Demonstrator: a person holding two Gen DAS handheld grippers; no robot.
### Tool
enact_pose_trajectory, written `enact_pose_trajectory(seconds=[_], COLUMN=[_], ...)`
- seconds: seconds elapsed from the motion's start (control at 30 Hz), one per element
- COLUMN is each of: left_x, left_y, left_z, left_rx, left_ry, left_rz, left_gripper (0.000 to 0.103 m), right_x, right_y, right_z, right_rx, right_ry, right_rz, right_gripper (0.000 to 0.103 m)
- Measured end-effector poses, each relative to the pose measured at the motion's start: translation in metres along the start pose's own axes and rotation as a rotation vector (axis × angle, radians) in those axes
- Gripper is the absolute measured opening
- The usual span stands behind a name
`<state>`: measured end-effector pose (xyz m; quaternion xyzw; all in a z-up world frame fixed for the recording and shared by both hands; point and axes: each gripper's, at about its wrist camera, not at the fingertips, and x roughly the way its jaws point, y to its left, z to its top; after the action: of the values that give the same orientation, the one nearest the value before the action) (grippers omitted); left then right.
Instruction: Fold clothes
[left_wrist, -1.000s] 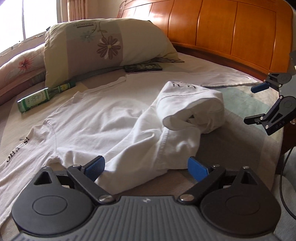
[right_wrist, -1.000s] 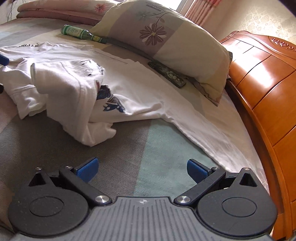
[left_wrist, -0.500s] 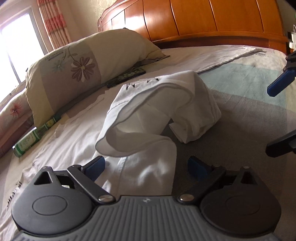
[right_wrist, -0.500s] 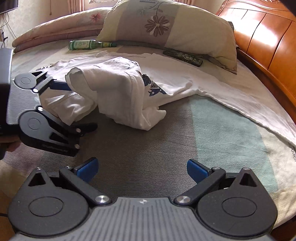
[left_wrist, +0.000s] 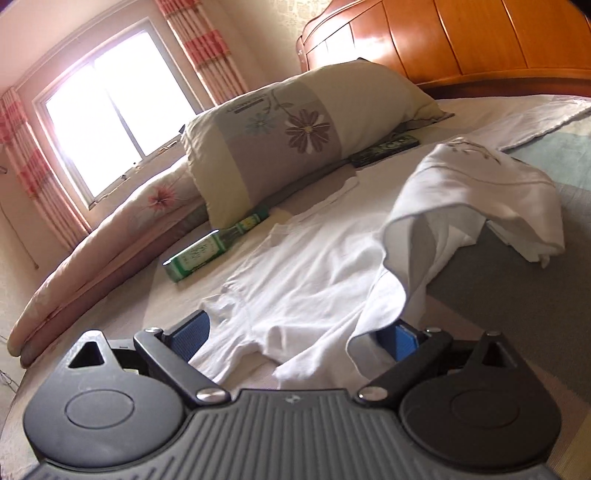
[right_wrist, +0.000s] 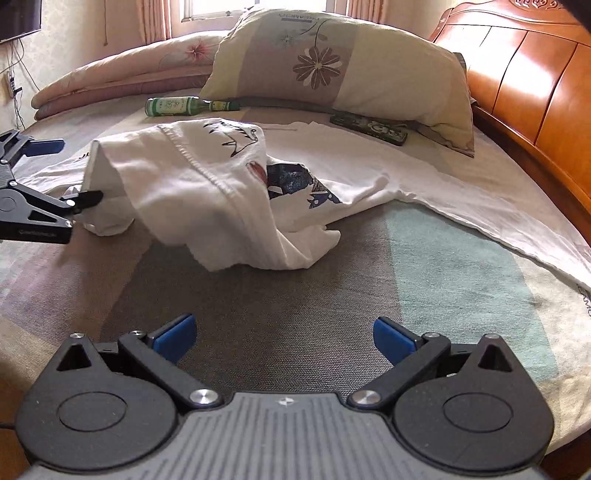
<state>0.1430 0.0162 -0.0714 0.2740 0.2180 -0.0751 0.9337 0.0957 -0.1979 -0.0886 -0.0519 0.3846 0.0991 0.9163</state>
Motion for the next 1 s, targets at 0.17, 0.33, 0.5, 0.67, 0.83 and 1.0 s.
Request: enact_pose_trajectory(seconds=[0.17,0.33,0.5,0.67,0.83,1.0], left_x=[-0.014,-0.029,-0.04,-0.04,-0.025,-0.005], left_y=[0.031,0.06,0.051,0.011,-0.026,-0.063], left_z=[-0.012,-0.021,-0.012,0.021,0.059,0.089], left_rx=[0.021,-0.058,-0.138,-0.126,-0.168,-0.236], left_ry=[0.055,0.107,0.097,0.039,0.037,0.097], left_rz=[0.094,0.064,-0.147,-0.377,-0.637,-0.881], left_gripper=[0.097,0.096,0.096,0.096,0.096,0.096], right_x=[-0.002,-0.001,0.002,-0.003,-0.01,-0.013], right_y=[0.001,0.001,0.003,0.004,-0.004,-0.011], right_z=[-0.001,-0.002,-0.004,-0.007,-0.01,-0.018], right_rx=[0.001,0.014,0.033,0.022,0.045,0.047], right_ry=[0.001,0.005,0.025,0.028,0.028,0.045], right_rz=[0.002,0.015,0.041,0.019,0.011,-0.007], right_gripper=[0.103,0.103,0.103,0.103,0.103,0.103])
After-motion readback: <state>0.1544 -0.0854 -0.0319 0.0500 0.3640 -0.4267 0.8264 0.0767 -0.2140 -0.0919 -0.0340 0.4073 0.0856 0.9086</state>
